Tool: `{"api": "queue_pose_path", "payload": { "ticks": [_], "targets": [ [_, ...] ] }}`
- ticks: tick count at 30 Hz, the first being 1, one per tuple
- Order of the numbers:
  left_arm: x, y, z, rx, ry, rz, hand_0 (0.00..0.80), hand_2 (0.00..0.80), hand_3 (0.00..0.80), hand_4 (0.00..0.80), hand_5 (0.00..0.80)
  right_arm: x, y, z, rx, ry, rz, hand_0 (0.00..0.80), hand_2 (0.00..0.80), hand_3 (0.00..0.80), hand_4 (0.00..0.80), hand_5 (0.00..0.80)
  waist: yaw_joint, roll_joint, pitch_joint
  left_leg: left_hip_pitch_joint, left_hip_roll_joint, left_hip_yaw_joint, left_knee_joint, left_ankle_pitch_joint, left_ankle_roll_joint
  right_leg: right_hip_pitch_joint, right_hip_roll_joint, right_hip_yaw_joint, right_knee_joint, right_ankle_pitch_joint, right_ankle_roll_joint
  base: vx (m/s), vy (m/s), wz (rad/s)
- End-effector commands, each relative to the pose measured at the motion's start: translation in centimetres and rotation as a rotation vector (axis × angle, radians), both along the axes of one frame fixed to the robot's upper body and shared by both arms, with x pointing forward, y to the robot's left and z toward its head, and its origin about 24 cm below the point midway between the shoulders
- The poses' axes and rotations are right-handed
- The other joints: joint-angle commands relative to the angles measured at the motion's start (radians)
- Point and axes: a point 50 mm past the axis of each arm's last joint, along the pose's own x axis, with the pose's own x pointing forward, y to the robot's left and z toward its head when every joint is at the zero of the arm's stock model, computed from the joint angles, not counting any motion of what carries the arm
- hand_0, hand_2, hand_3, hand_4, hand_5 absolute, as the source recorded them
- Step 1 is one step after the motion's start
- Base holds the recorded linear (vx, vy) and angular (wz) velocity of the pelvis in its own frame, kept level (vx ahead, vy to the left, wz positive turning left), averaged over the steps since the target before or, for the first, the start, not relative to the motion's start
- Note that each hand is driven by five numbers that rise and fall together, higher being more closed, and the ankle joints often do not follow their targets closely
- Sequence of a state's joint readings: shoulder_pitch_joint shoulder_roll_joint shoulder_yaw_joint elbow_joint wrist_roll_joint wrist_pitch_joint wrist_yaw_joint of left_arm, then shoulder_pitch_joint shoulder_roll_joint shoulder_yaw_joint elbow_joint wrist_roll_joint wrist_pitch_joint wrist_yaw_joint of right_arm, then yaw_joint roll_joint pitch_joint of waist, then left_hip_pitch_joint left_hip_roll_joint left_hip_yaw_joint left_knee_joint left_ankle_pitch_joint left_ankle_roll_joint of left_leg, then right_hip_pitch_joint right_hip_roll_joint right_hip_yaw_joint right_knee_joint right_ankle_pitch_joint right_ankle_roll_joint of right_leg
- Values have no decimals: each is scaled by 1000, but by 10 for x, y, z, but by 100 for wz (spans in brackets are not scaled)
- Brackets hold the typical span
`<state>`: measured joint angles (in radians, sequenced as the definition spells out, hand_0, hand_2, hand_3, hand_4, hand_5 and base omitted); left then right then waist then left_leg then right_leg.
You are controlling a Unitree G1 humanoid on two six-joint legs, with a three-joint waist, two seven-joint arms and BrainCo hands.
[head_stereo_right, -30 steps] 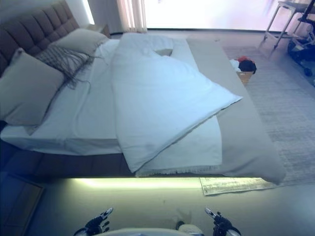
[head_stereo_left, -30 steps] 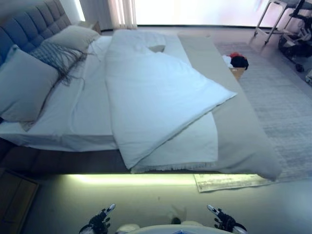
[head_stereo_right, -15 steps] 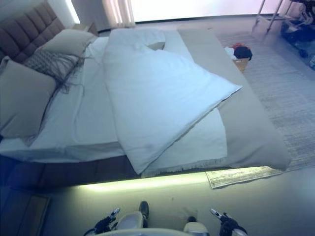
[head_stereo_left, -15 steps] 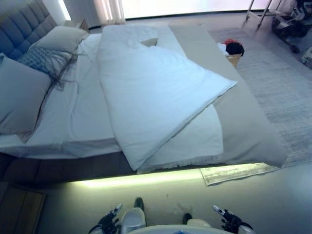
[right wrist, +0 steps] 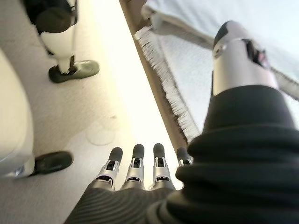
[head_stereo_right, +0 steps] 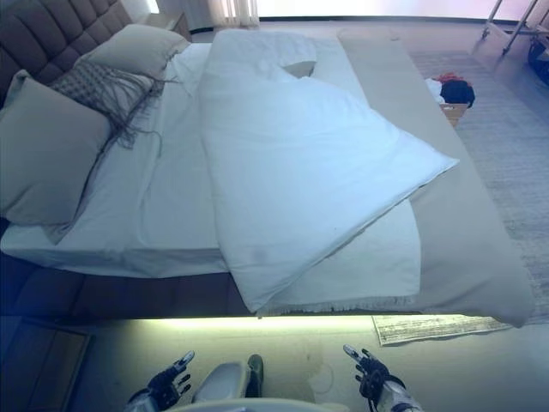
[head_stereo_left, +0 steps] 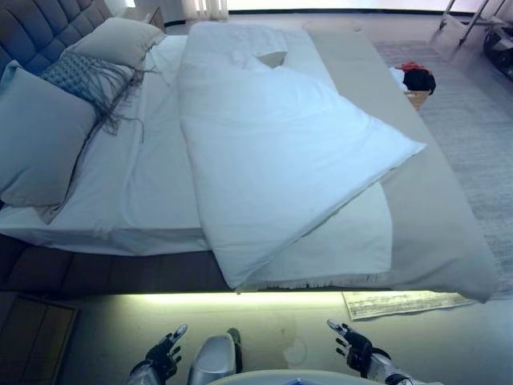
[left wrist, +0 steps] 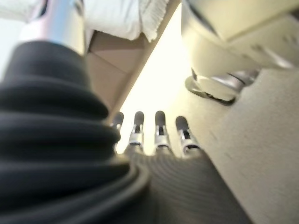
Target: Make the bed neatly
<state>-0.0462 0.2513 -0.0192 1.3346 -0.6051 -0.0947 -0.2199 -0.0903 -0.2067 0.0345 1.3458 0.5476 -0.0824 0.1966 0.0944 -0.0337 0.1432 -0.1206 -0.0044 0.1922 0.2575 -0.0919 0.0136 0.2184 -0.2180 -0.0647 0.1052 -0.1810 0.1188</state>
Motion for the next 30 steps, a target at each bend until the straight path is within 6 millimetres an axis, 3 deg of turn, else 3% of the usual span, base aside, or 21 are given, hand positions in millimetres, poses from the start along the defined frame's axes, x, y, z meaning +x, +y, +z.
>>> {"api": "queue_pose_path", "payload": {
  "ticks": [1,2,4,6,8,10,11,14,20,30],
  "targets": [
    [-1,2,1,-2,15,-92,0,0,0,0,0,11,-23,11,-6,-103,-95,0,0,0,0,0,-25,38,-21,-24,50,-42,-151,182,-21,-100,-79,-24,268,283,39,225,194,-4],
    [0,3,1,1,17,-99,0,0,0,0,0,12,-25,12,-2,-114,-108,0,0,0,0,0,-37,45,-12,8,44,-42,-170,176,-14,-163,-72,-29,308,285,27,259,172,3],
    [7,2,3,0,-1,-97,0,0,0,0,0,22,-30,16,9,-159,-131,0,0,0,0,0,-57,62,12,56,32,-52,-202,172,-15,-275,-18,-63,286,251,-7,142,32,7],
    [23,-2,7,1,-54,-110,0,0,0,0,0,44,-35,27,8,-239,-156,0,0,0,0,0,-63,67,48,55,16,-70,-204,164,-23,-347,22,-83,200,229,-22,-124,-131,7],
    [52,-2,17,9,-147,-108,0,0,0,0,0,82,-40,46,10,-359,-193,0,0,0,0,0,-74,71,112,6,6,-85,-181,145,-26,-462,31,-68,132,265,-16,-423,-211,23],
    [82,0,30,17,-231,-79,0,0,0,0,0,127,-43,73,30,-463,-250,0,0,0,0,0,-81,67,165,-78,6,-68,-127,127,-23,-527,30,-38,114,285,-4,-399,-250,49],
    [88,0,32,14,-249,-63,0,0,0,0,0,139,-44,81,33,-486,-266,0,0,0,0,0,-77,61,171,-114,6,-59,-90,123,-22,-520,24,-33,107,280,-6,-173,-246,80],
    [103,-4,40,6,-296,-44,0,0,0,0,0,151,-49,93,10,-531,-312,0,0,0,0,0,-65,50,189,-191,24,-61,-17,115,-44,-514,17,-52,90,270,-6,-67,-244,46],
    [130,-10,59,-54,-451,-67,0,0,0,0,0,183,-74,137,-8,-682,-355,0,0,0,0,0,-37,63,233,-247,22,-111,-35,135,-70,-545,29,-87,75,258,-22,-58,-118,-21],
    [178,-15,104,-127,-698,-75,0,0,0,0,0,218,-104,203,-14,-782,-379,0,0,0,0,0,-5,92,290,-374,-5,-149,45,114,-56,-707,25,-115,231,204,-29,-52,-31,13]
  ]
}}
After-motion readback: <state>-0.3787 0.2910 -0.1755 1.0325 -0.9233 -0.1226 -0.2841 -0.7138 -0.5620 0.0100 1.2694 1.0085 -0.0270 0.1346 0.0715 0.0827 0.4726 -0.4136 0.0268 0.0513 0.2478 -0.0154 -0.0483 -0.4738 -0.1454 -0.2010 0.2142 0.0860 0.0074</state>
